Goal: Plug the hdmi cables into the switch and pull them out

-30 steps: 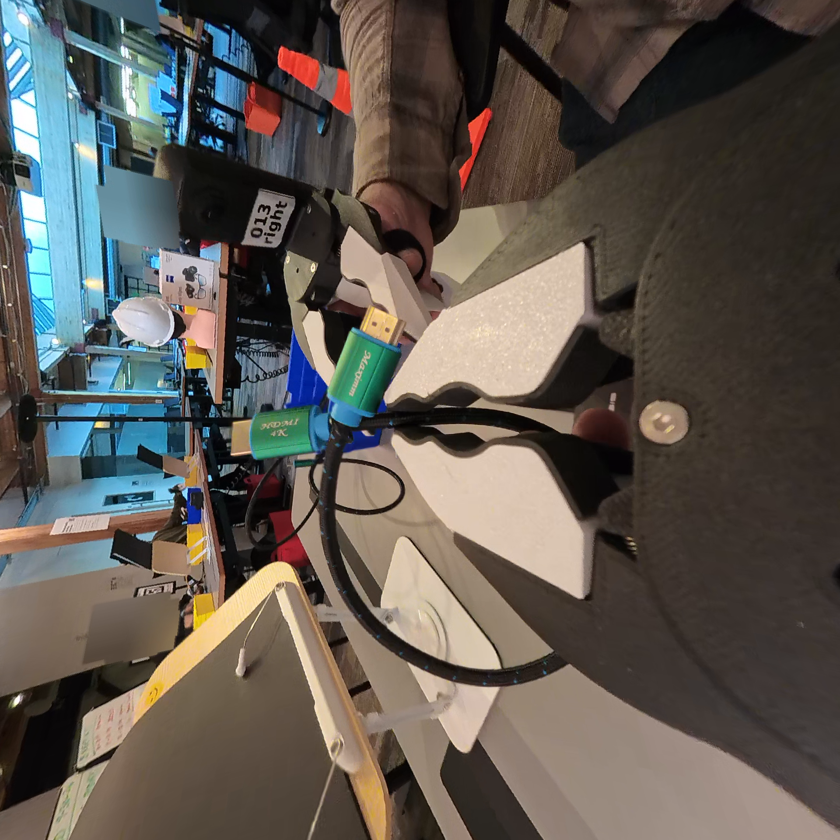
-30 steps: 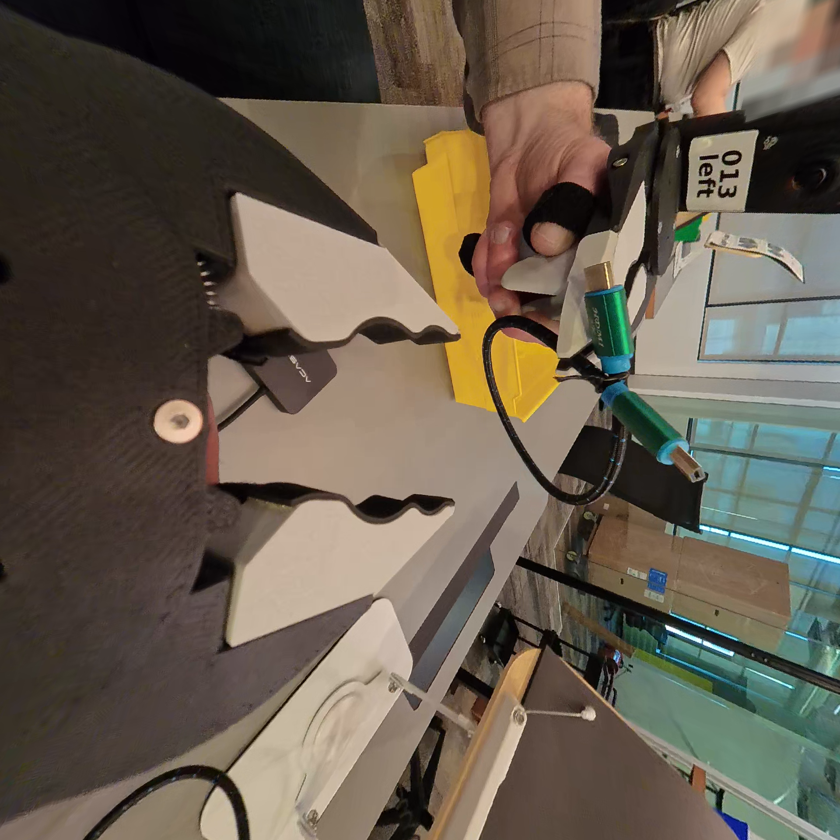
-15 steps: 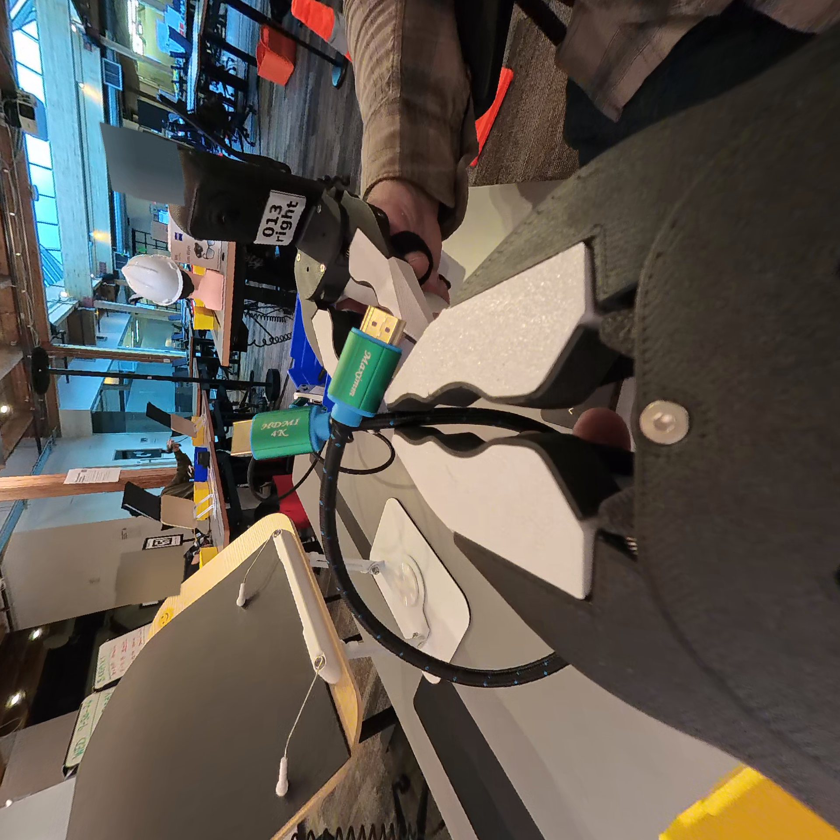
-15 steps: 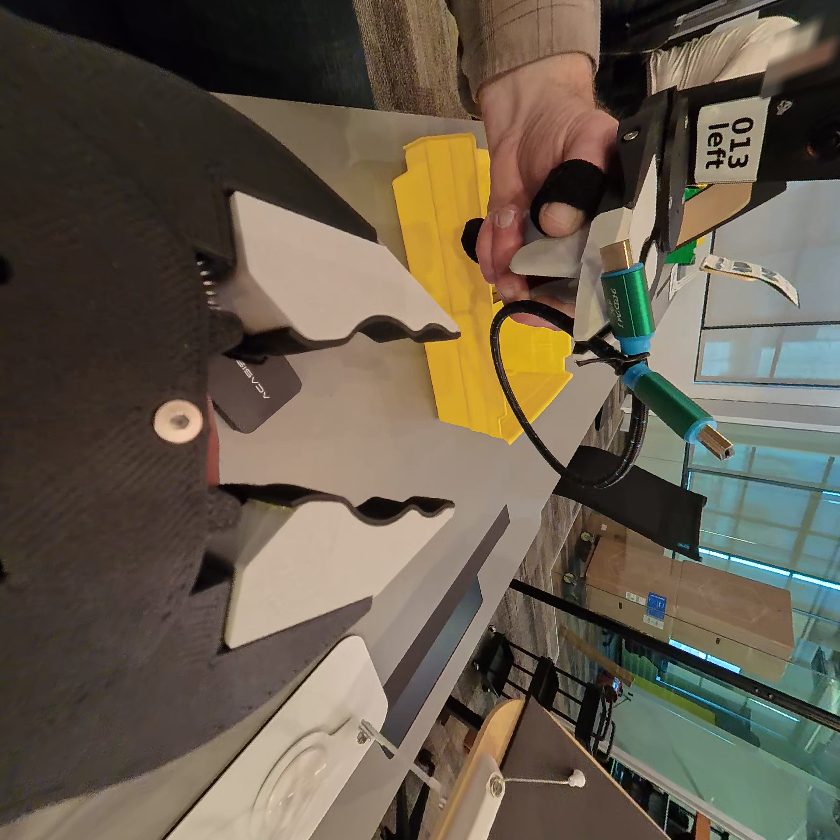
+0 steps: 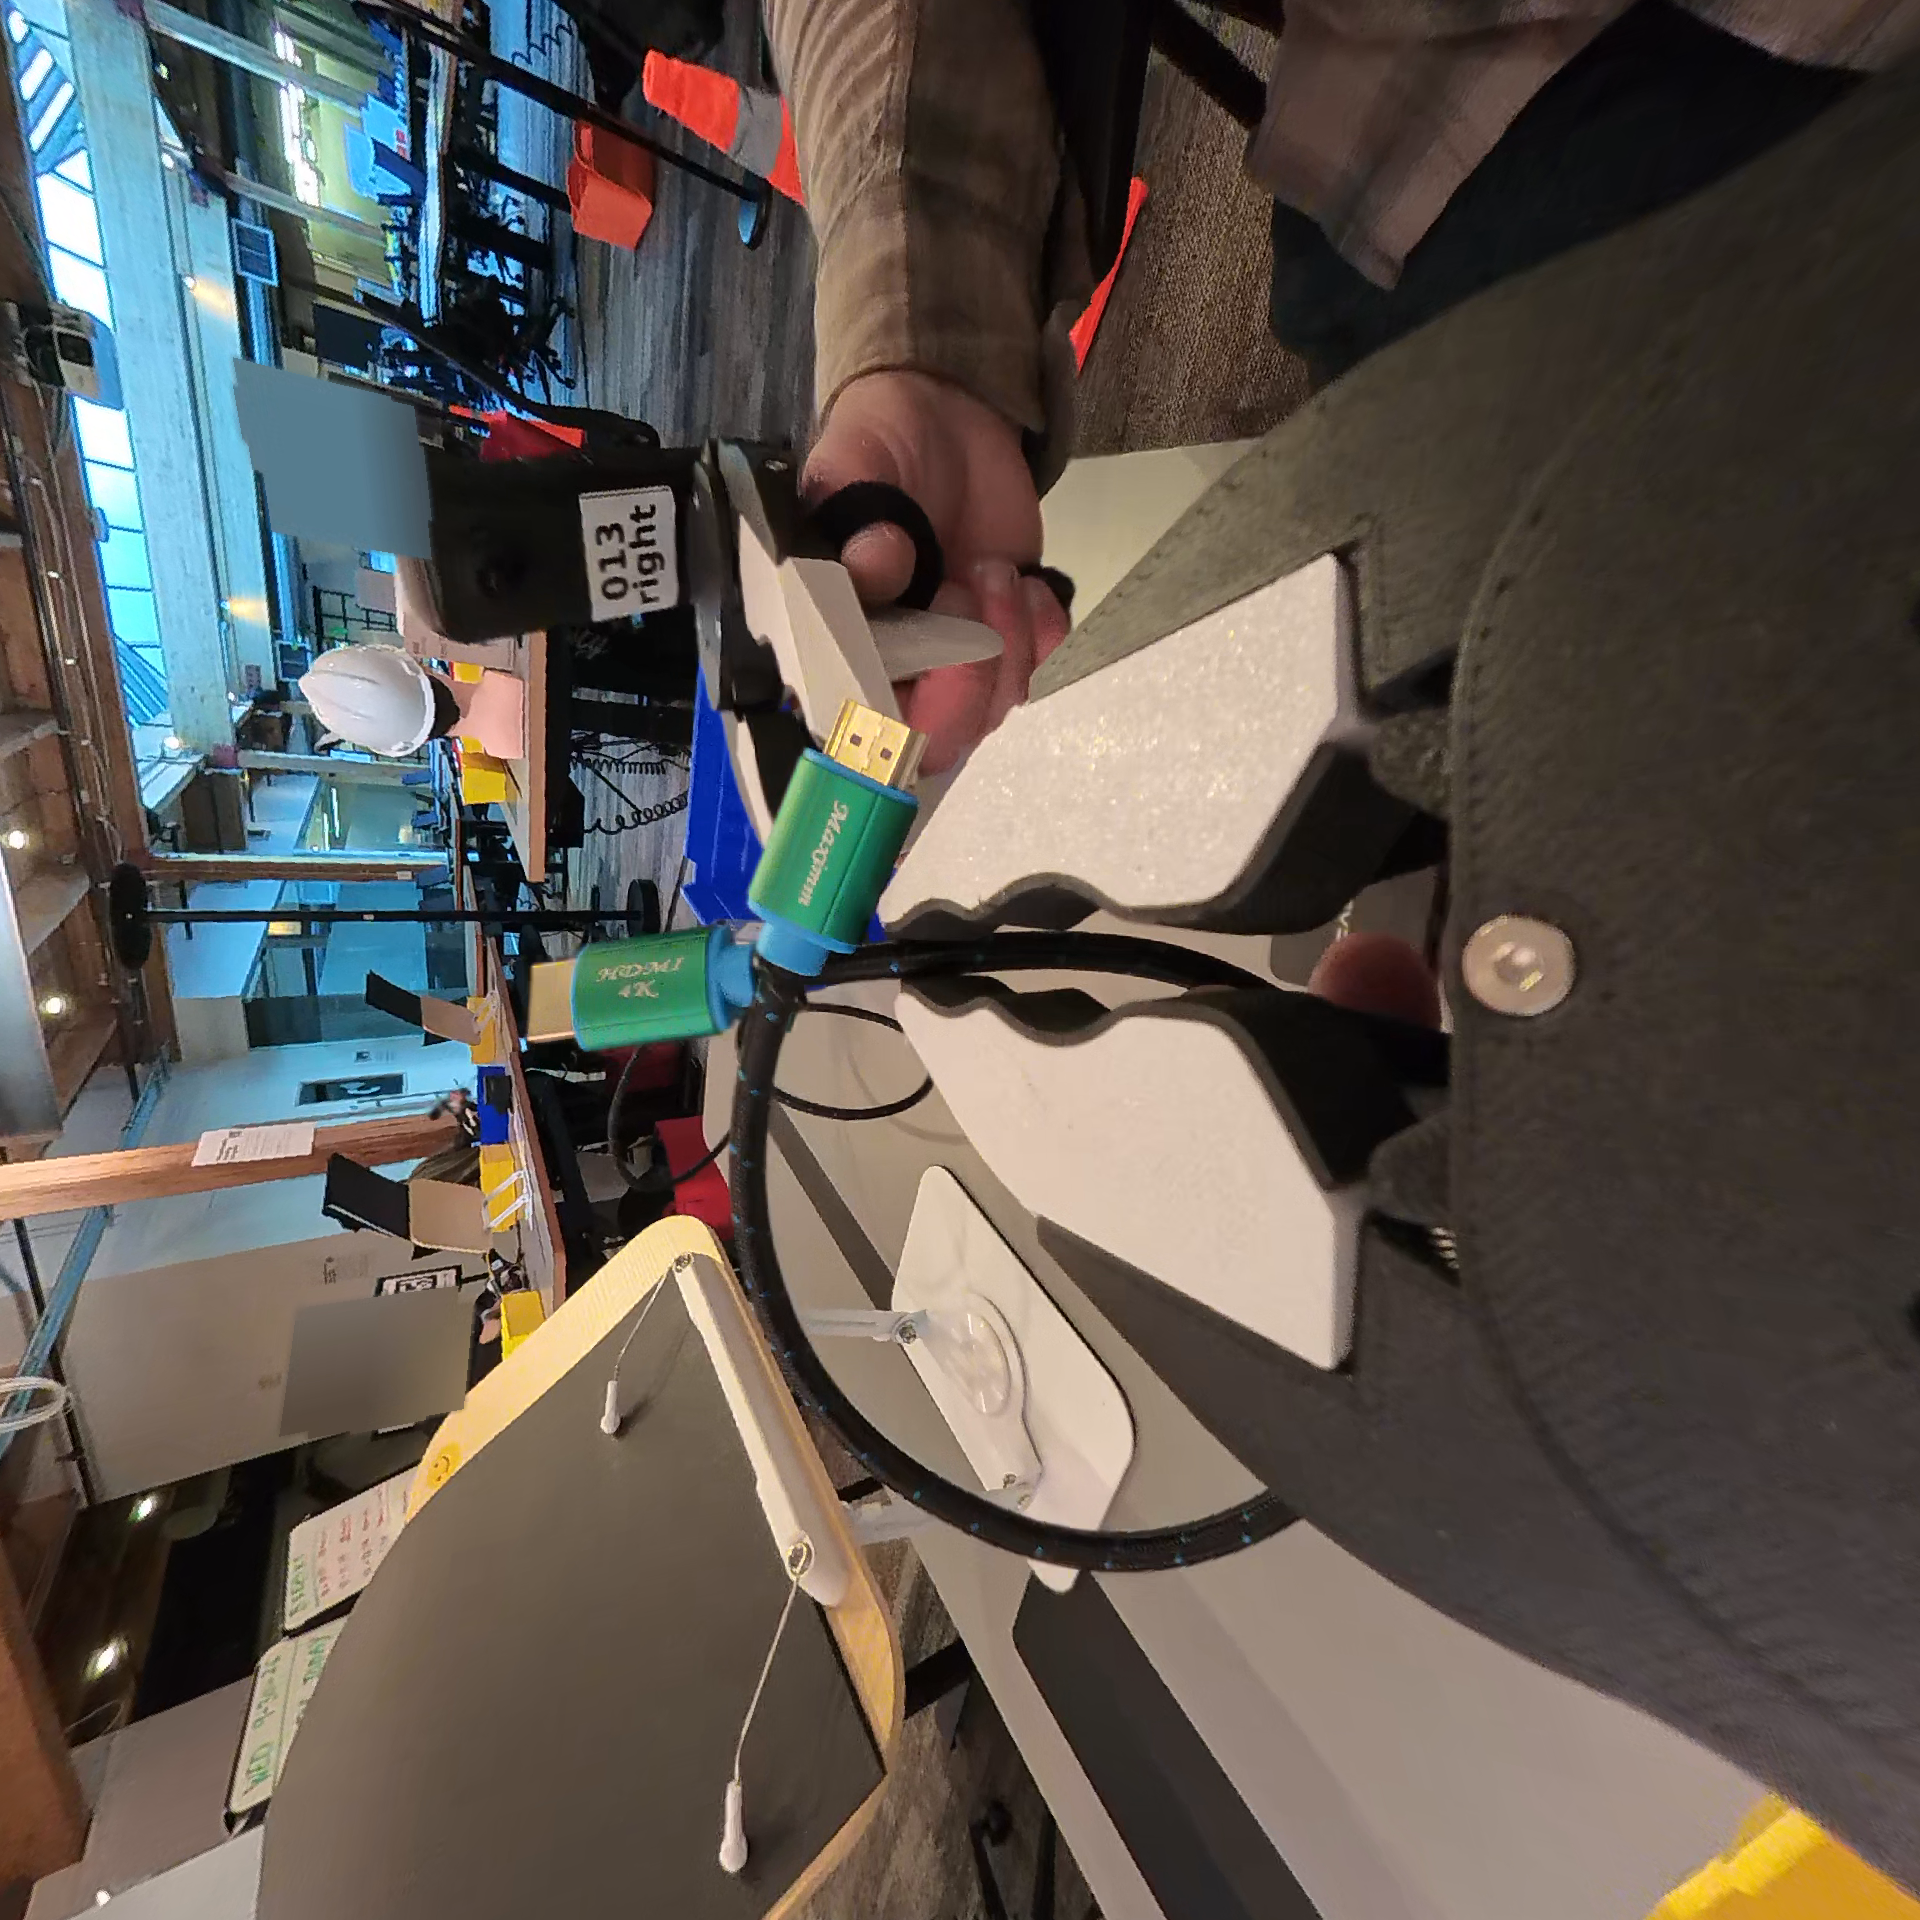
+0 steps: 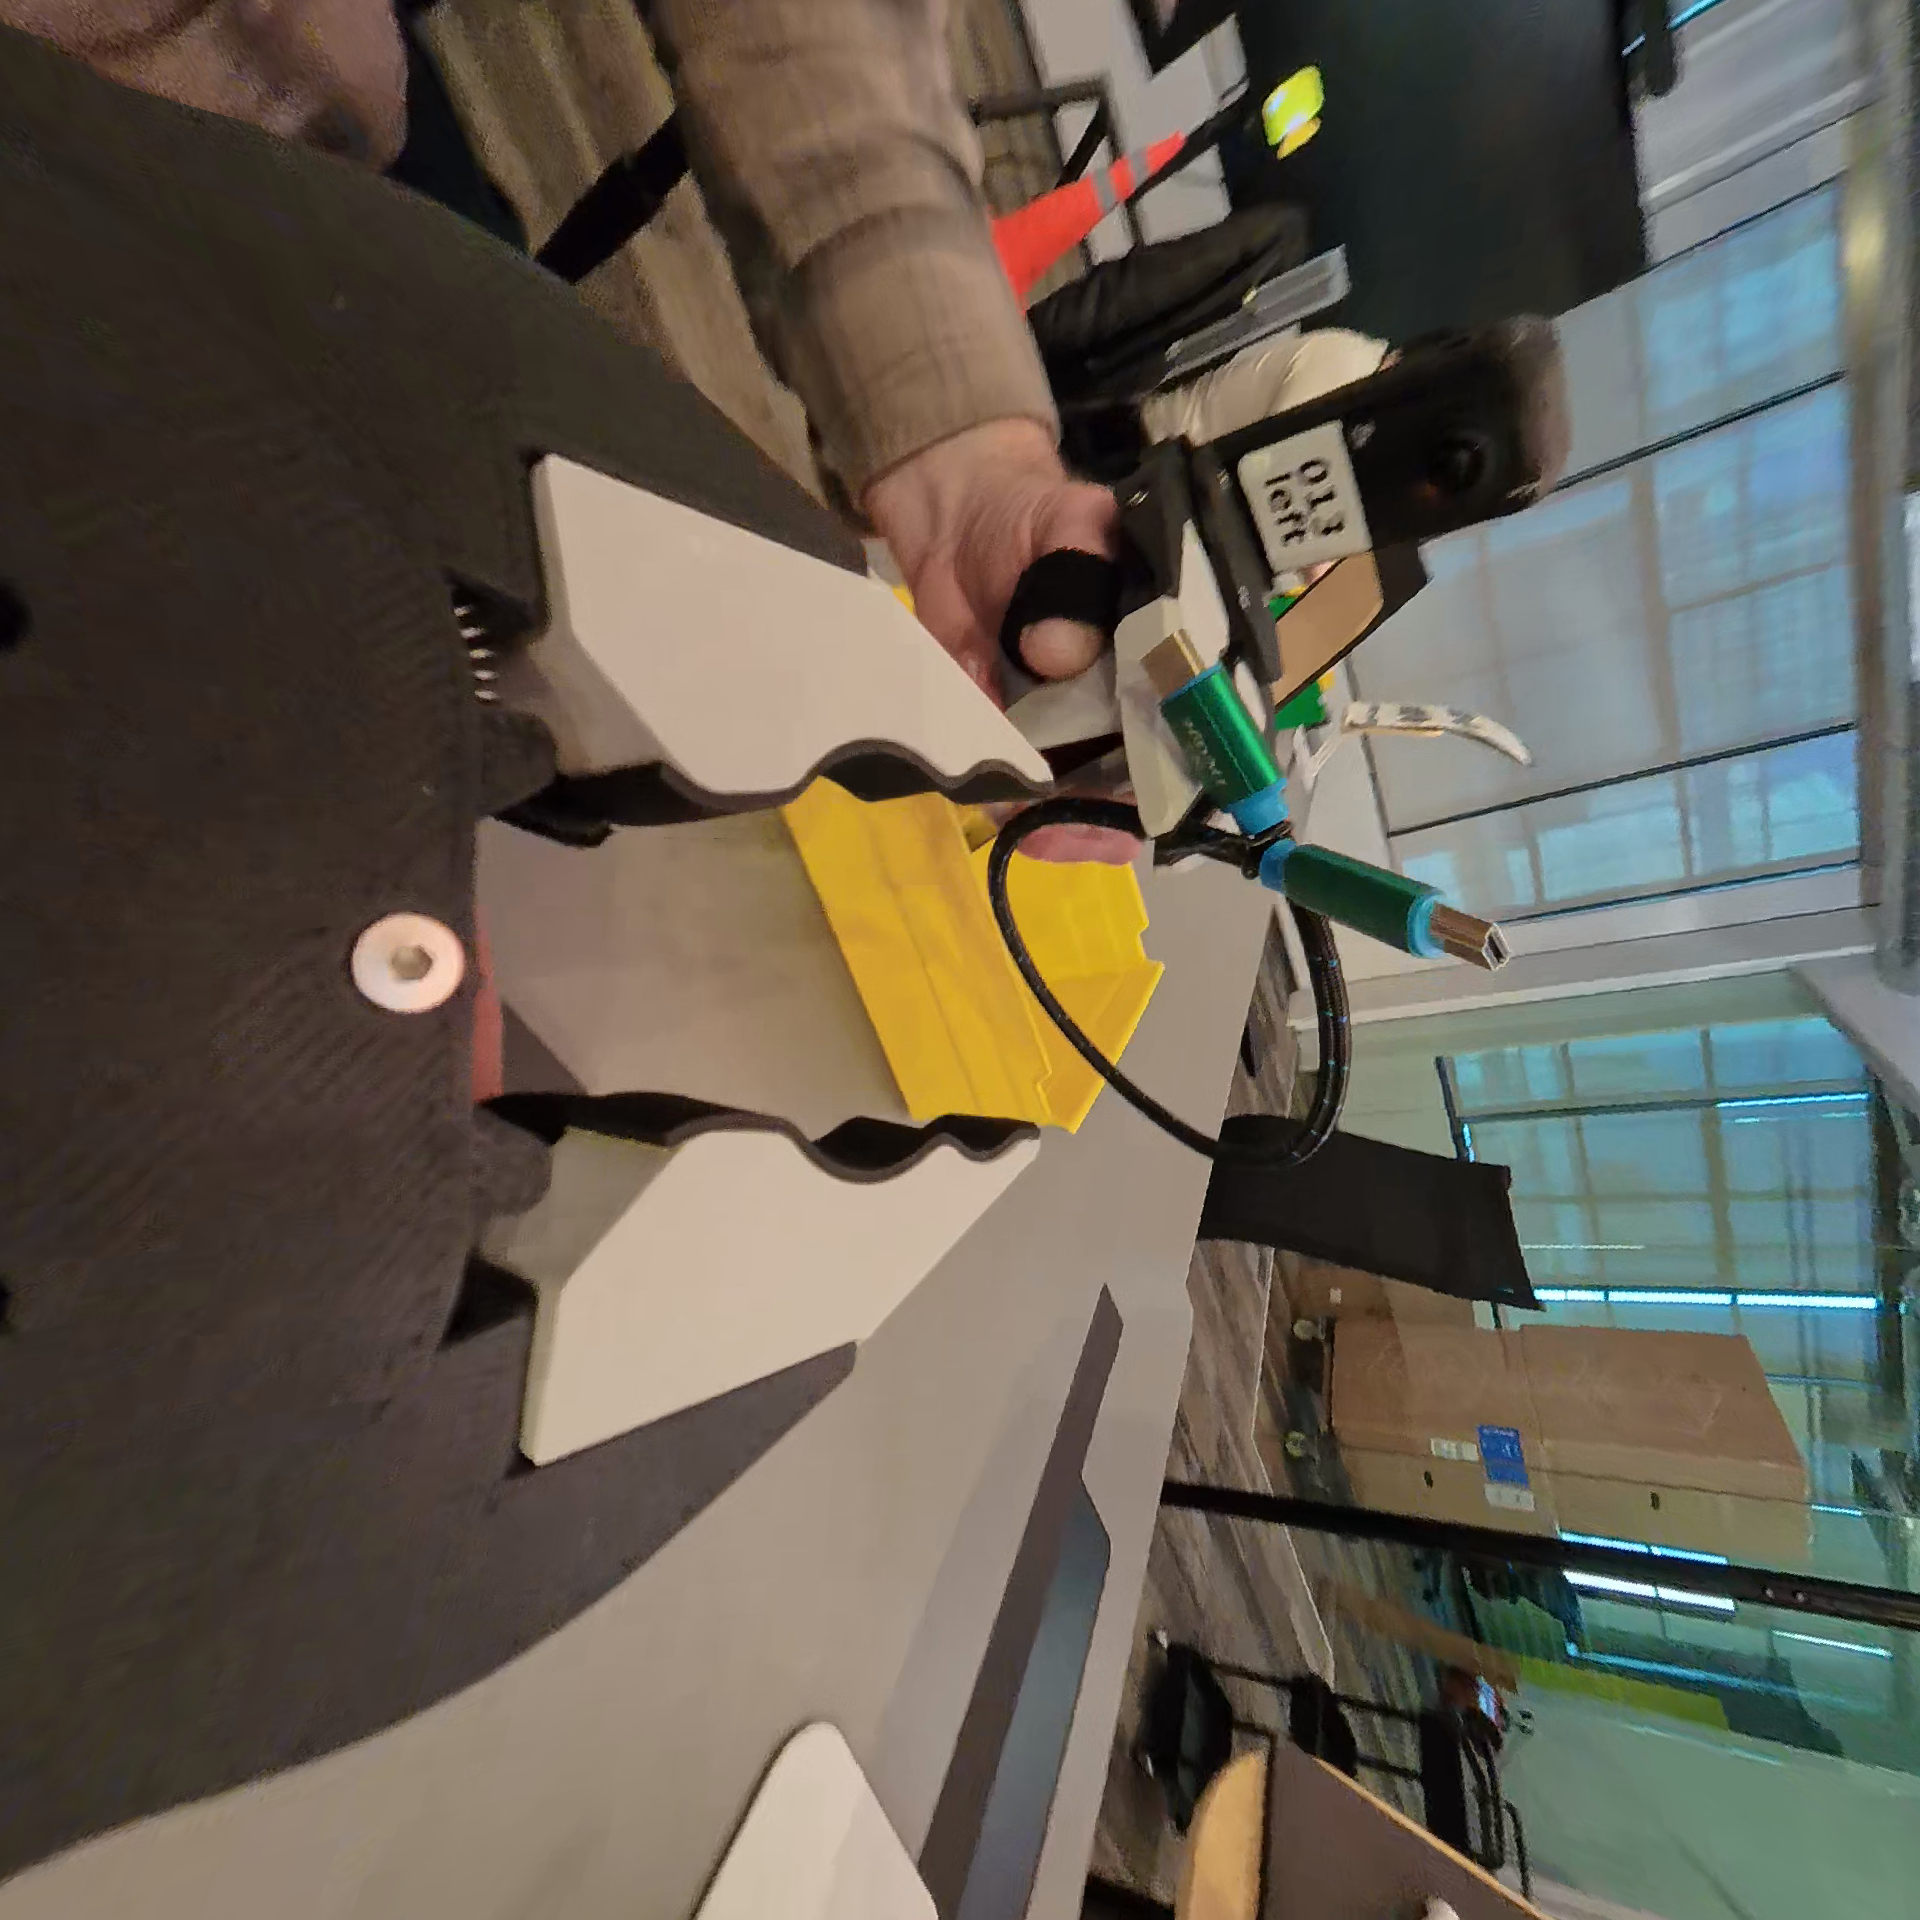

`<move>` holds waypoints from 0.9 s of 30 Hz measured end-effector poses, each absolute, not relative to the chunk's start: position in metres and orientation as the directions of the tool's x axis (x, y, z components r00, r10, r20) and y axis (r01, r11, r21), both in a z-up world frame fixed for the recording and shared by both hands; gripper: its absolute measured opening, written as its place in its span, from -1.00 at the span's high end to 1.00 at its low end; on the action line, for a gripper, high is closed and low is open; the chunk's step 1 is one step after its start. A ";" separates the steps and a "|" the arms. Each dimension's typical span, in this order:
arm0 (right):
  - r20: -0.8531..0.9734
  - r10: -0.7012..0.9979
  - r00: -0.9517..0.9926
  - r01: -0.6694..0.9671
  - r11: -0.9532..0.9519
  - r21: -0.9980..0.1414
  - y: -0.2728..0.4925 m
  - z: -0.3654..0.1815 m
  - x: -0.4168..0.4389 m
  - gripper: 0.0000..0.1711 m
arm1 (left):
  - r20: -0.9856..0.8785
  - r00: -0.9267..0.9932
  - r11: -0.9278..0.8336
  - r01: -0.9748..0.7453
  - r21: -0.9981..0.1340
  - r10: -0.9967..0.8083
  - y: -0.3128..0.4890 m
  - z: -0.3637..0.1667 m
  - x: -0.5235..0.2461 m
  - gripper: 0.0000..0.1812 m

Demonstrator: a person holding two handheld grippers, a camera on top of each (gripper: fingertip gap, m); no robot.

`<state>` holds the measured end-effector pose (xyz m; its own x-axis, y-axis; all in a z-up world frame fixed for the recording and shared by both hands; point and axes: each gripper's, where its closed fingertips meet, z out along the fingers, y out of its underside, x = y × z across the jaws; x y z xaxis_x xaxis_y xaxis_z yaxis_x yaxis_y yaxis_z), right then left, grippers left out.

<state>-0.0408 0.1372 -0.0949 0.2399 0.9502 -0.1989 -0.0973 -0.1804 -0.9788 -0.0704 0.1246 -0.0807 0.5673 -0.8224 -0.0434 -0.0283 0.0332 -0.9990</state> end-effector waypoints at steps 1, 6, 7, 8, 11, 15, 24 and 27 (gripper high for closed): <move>-0.229 0.946 0.228 -0.119 -0.206 -0.971 0.135 -0.092 -0.040 0.33 | -0.043 0.561 0.037 -0.023 -0.999 -0.826 0.124 -0.080 -0.069 0.94; -0.384 0.917 0.105 -0.253 -0.349 -0.903 0.125 -0.073 -0.031 0.50 | -0.050 0.519 0.061 0.003 -0.998 -0.853 0.121 -0.076 -0.059 0.94; -0.430 0.900 0.068 -0.284 -0.395 -0.874 0.124 -0.071 -0.028 0.55 | -0.055 0.508 0.067 0.005 -0.998 -0.860 0.120 -0.076 -0.056 0.94; -0.470 0.882 0.032 -0.313 -0.438 -0.843 0.124 -0.069 -0.026 0.58 | -0.058 0.493 0.069 0.005 -0.998 -0.868 0.119 -0.076 -0.052 0.94; -0.548 0.833 -0.070 -0.337 -0.537 -0.773 0.118 -0.067 -0.021 0.59 | -0.076 0.462 0.087 0.004 -0.996 -0.884 0.119 -0.076 -0.042 0.94; -0.599 0.787 -0.148 -0.340 -0.609 -0.717 0.112 -0.070 -0.016 0.62 | -0.103 0.425 0.112 -0.004 -0.994 -0.899 0.116 -0.076 -0.027 0.94; -0.645 0.687 -0.336 -0.409 -0.723 -0.557 0.110 -0.056 -0.001 0.73 | -0.150 0.395 0.149 -0.035 -0.988 -0.906 0.109 -0.079 -0.004 0.94; -0.656 0.671 -0.344 -0.403 -0.737 -0.543 0.111 -0.059 0.000 0.92 | -0.163 0.408 0.163 -0.034 -0.986 -0.899 0.109 -0.076 -0.004 0.94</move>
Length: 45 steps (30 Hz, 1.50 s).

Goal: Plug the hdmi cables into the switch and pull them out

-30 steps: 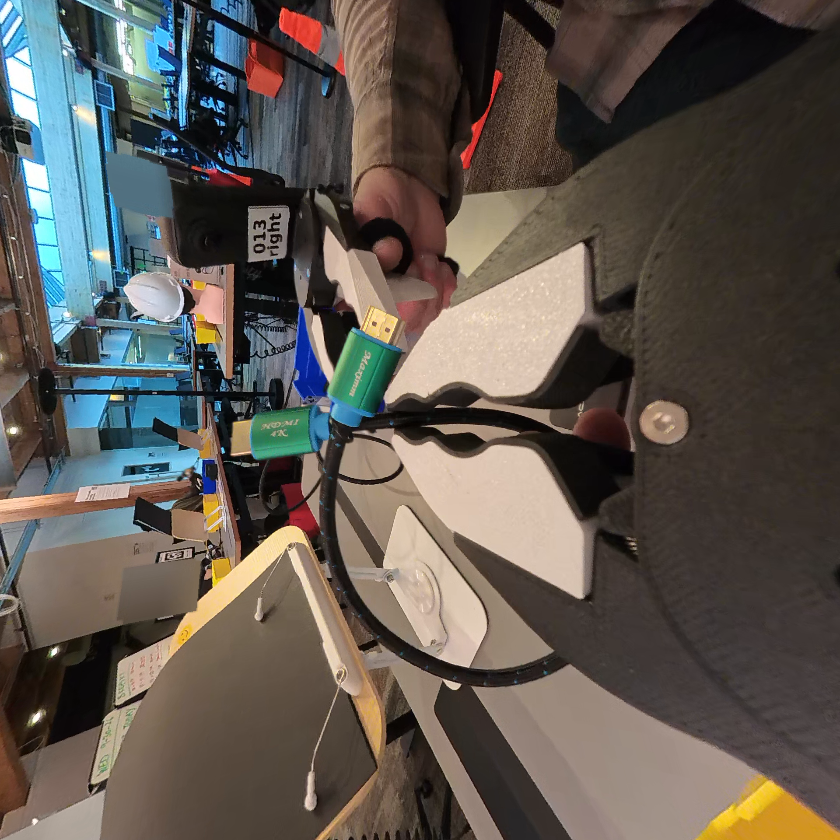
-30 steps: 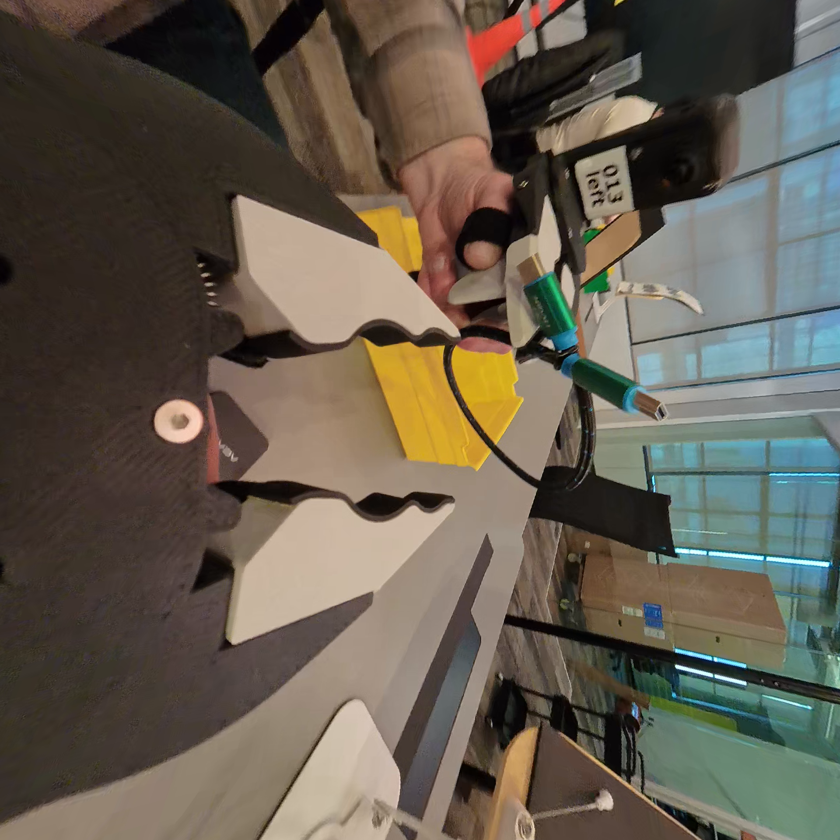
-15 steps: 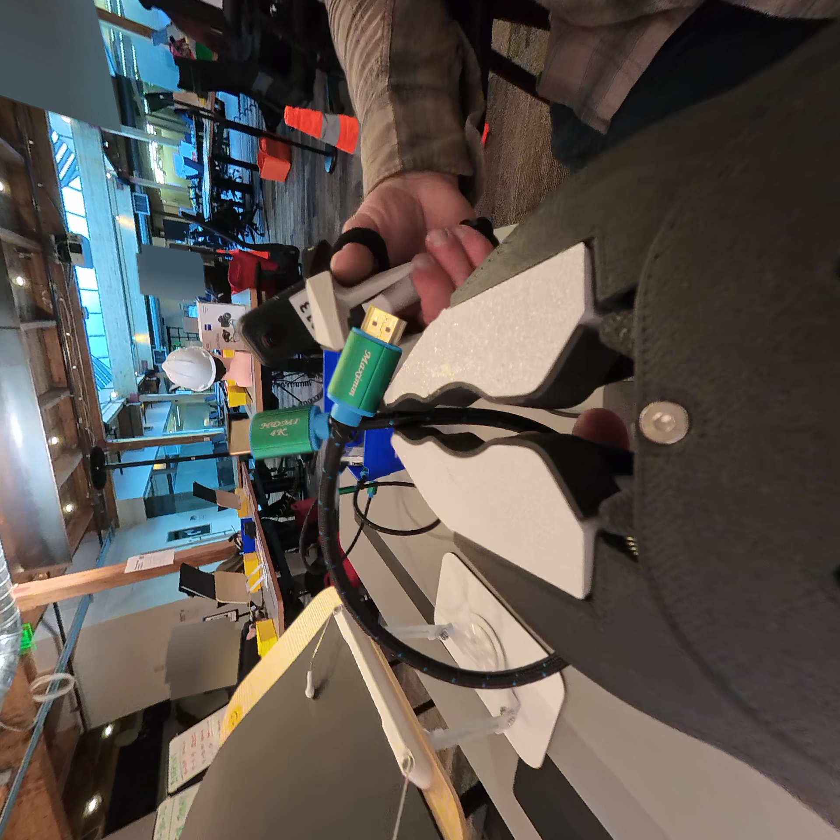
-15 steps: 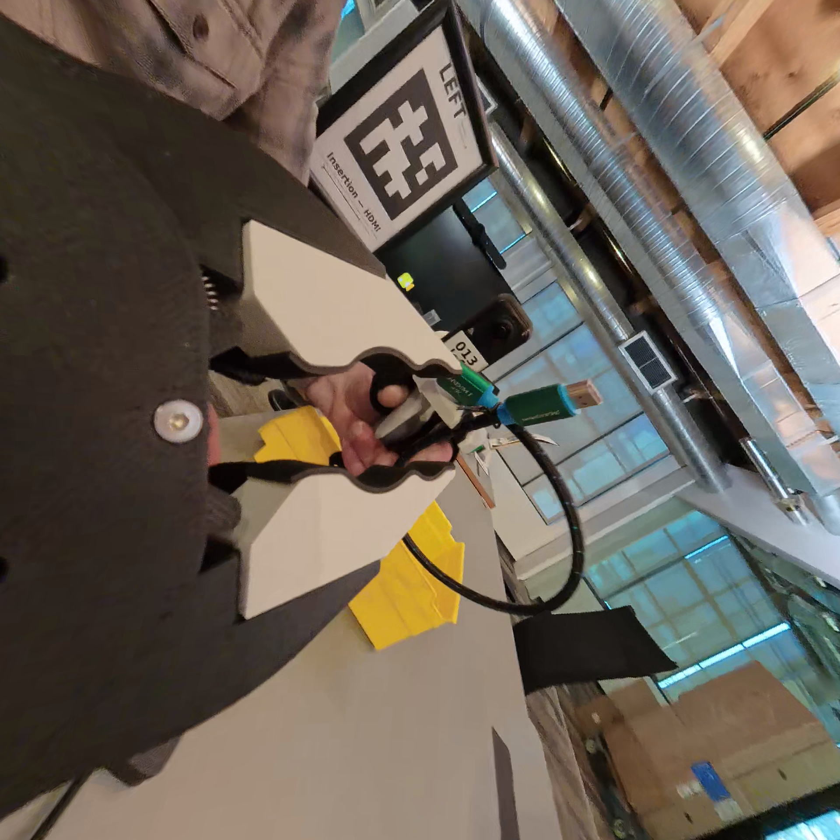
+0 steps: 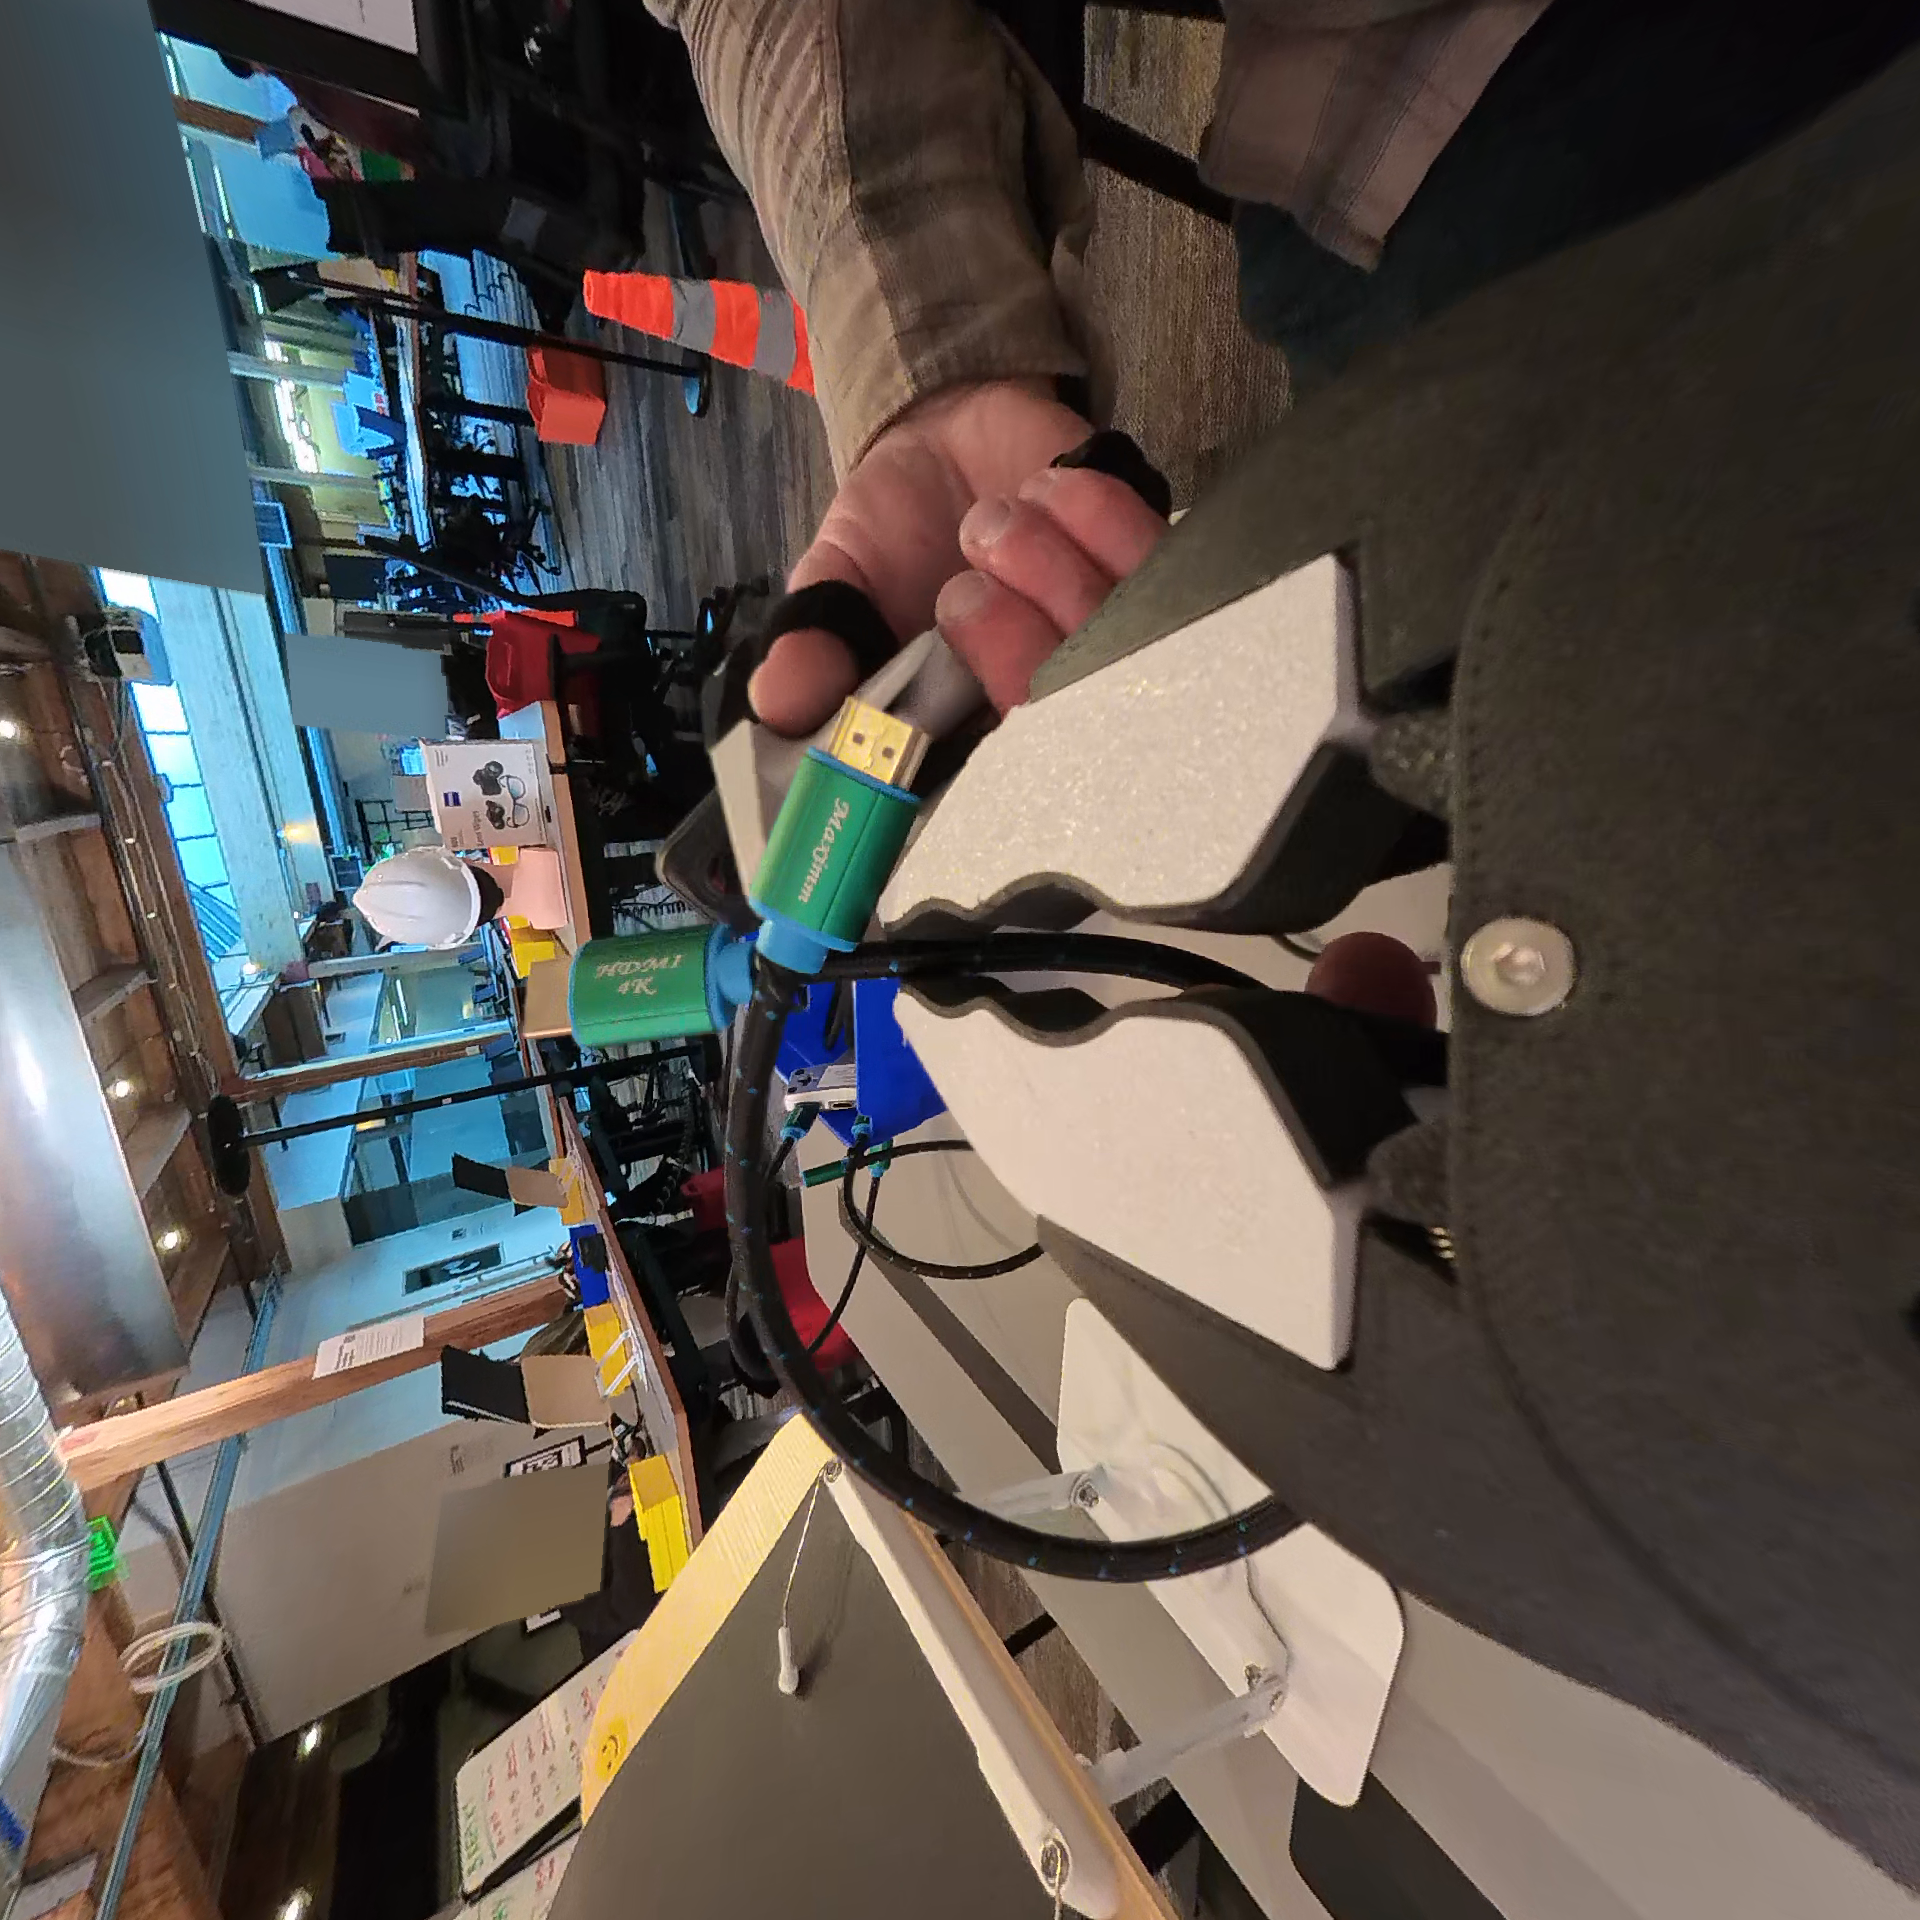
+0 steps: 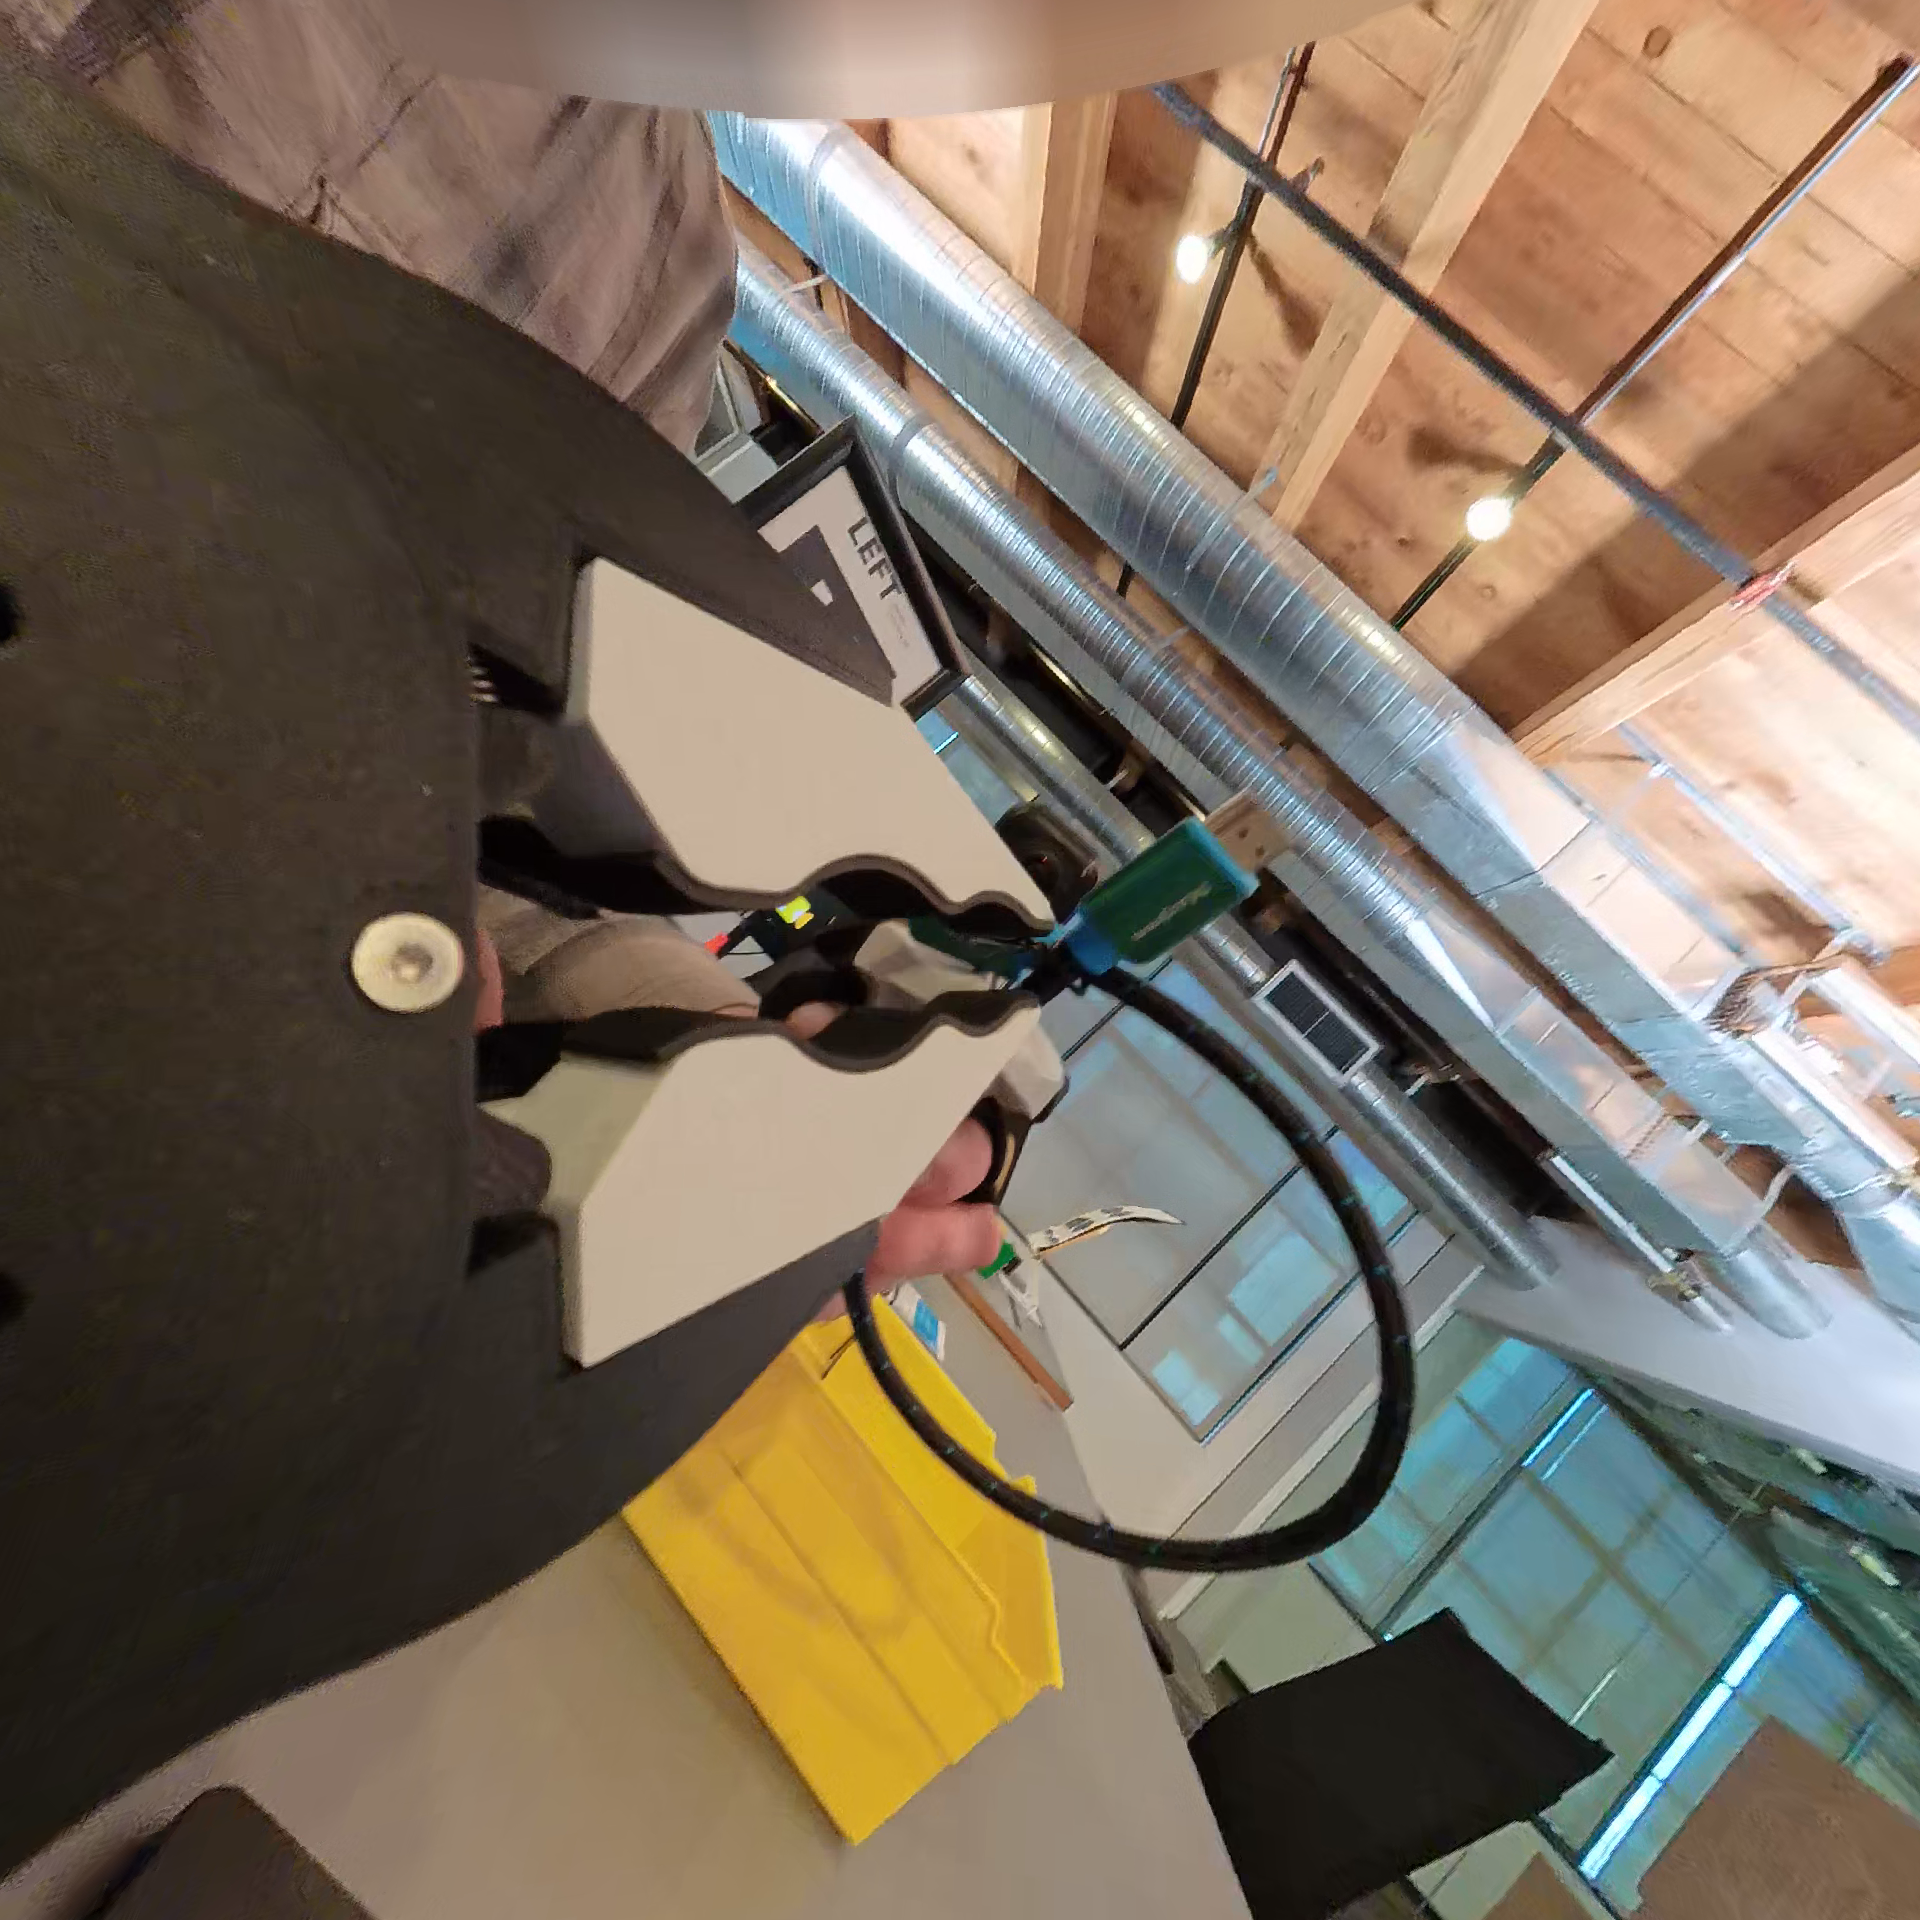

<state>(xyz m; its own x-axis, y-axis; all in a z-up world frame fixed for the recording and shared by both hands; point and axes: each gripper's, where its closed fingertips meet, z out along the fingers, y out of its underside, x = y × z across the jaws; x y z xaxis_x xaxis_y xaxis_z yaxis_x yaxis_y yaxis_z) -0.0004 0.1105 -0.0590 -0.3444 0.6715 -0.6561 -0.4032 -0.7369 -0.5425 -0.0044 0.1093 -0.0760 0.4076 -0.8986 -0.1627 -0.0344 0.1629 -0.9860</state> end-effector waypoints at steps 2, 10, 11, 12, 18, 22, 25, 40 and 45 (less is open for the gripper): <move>-0.659 0.663 -0.355 -0.400 -0.745 -0.534 0.110 -0.060 -0.001 0.94 | -0.171 0.410 0.171 -0.037 -0.985 -0.896 0.109 -0.075 -0.004 0.94; -0.632 0.684 -0.364 -0.395 -0.728 -0.560 0.104 -0.056 0.000 1.00 | -0.190 0.410 0.183 -0.056 -0.981 -0.892 0.109 -0.077 -0.003 0.94; -0.623 0.702 -0.346 -0.400 -0.711 -0.579 0.104 -0.056 0.000 1.00 | -0.187 0.410 0.180 -0.054 -0.982 -0.893 0.109 -0.077 -0.003 0.94; -0.614 0.722 -0.319 -0.408 -0.689 -0.599 0.105 -0.056 0.001 1.00 | -0.187 0.410 0.179 -0.057 -0.982 -0.893 0.110 -0.077 -0.003 0.94; -0.520 0.844 -0.133 -0.412 -0.524 -0.745 0.107 -0.056 0.002 1.00 | -0.164 0.418 0.153 -0.061 -0.986 -0.893 0.112 -0.078 -0.002 0.94; -0.307 0.946 0.105 -0.314 -0.261 -0.913 0.111 -0.063 0.004 1.00 | -0.146 0.427 0.123 -0.082 -0.989 -0.892 0.115 -0.082 -0.001 0.94; -0.061 0.958 0.279 -0.169 -0.014 -0.986 0.114 -0.066 0.006 1.00 | -0.105 0.422 0.083 -0.070 -0.994 -0.901 0.116 -0.083 0.001 0.94; 0.863 0.343 0.371 0.525 0.689 -0.500 0.127 -0.076 0.014 1.00 | 0.126 0.366 -0.144 -0.020 -0.989 -0.922 0.120 -0.094 0.006 0.95; 0.481 0.766 0.426 0.210 0.434 -0.876 0.122 -0.081 0.010 0.87 | 0.086 0.376 -0.088 0.012 -0.996 -0.923 0.120 -0.088 0.001 0.94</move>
